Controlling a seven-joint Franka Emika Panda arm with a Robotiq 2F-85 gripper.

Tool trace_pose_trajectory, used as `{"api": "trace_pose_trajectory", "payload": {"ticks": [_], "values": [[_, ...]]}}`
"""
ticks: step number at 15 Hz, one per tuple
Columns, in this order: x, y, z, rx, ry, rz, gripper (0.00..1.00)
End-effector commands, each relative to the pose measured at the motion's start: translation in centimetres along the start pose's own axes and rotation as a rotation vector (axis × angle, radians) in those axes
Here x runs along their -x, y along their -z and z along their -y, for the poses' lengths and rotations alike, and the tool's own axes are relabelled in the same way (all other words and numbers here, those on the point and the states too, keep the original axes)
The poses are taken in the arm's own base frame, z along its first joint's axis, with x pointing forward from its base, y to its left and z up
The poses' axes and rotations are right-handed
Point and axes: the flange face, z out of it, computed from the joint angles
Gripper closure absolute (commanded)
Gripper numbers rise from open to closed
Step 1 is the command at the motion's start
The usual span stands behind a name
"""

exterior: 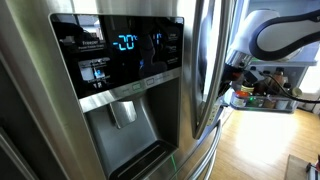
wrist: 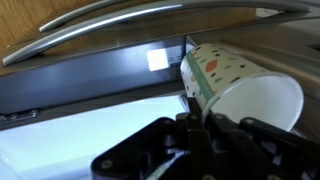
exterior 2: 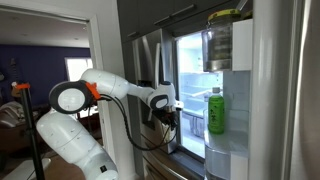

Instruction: Put the cup on the water dispenser

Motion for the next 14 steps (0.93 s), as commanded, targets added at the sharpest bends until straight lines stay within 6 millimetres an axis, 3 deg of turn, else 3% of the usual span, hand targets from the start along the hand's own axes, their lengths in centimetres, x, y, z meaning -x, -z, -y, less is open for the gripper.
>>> {"api": "trace_pose_trajectory", "payload": {"ticks": [1,7,14], "values": [[0.0,0.0,0.0,0.0,0.0,0.001,0.96],[0.0,0.0,0.0,0.0,0.0,0.001,0.99],[4.6,-0.8,1.7,0.012,0.015,0.135,0.99]]}}
